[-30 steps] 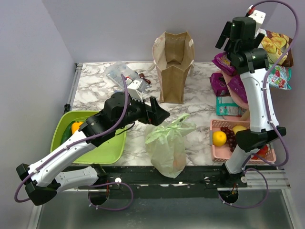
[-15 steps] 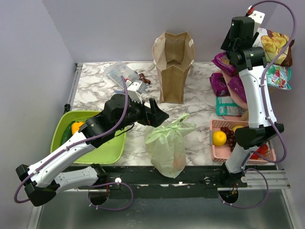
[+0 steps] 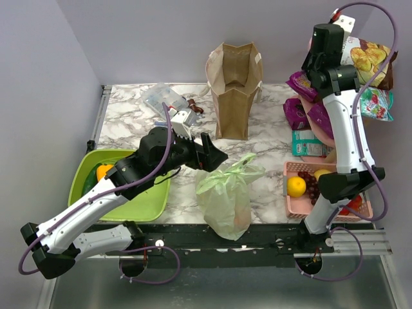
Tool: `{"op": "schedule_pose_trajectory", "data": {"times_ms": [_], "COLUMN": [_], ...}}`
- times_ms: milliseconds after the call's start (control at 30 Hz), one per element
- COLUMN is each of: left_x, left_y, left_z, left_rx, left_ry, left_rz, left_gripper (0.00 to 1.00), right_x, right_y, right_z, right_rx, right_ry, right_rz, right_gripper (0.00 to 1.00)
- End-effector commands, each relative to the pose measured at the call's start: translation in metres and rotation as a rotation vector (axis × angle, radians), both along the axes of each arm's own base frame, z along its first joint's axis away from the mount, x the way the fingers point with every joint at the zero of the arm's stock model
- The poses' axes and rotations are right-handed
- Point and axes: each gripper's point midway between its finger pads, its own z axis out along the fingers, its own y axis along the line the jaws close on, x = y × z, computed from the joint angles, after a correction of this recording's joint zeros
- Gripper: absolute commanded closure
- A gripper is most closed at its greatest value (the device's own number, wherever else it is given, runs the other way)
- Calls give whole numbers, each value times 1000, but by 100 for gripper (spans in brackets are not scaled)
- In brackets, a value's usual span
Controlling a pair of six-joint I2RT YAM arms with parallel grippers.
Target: Place the food into the grocery bag and tie it
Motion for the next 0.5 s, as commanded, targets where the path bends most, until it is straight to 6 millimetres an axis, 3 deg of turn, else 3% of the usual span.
{"op": "schedule_pose_trajectory", "data": {"times_ms": [0, 267, 467], "left_x": [-1, 4, 8], "left_y": [7, 37, 60], "left_z": [4, 13, 6], "left_rx": [0, 47, 75], "left_ry": [-25, -80, -78], "left_rz": [12, 94, 151], "left_gripper": [1, 1, 2], "right_x": [-6, -15, -38], "right_y": [20, 59, 92], "right_z": [22, 49, 89], "right_rx": [38, 122, 176], "right_ry": [-63, -133, -249], "right_rz": [146, 369, 575], "right_gripper": [99, 99, 99]}}
